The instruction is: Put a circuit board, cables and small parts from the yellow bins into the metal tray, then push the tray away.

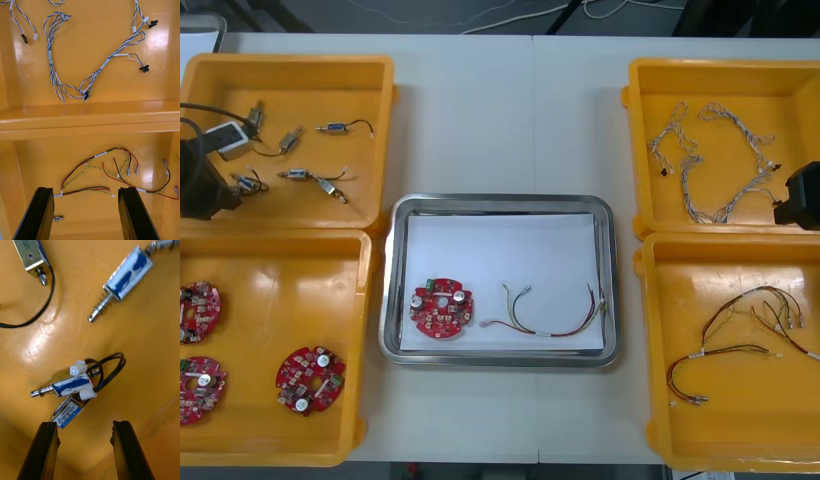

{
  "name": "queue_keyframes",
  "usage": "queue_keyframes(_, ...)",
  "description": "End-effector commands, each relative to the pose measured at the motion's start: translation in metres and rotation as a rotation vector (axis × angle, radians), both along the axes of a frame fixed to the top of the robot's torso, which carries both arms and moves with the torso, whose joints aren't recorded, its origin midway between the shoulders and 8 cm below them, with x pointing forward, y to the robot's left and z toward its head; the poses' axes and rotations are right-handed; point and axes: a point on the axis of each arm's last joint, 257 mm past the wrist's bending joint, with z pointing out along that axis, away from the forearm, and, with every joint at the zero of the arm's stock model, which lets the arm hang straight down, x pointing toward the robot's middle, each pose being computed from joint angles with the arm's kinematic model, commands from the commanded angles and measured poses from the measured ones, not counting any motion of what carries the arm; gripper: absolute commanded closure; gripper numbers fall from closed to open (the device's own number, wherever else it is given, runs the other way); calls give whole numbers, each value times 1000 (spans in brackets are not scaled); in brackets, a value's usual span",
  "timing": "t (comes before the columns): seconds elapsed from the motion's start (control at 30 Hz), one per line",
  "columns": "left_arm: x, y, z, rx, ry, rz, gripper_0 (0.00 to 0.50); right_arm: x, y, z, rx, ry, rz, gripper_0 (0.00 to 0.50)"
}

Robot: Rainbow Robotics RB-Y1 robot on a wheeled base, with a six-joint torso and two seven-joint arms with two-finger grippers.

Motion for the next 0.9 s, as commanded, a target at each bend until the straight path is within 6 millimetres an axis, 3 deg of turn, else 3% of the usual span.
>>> queue_keyframes(0.03,3,33,25,53,-33,-26,74,11,-25,18,-30,-59,-49,0)
queue_keyframes(0.4,10,41,30,60,-50,-12,74,40,-32,27,35,-103,-75,0)
queue_keyframes(0.9,18,25,42,24,-71,-28,73,90,-44,45,40,-91,-154,0)
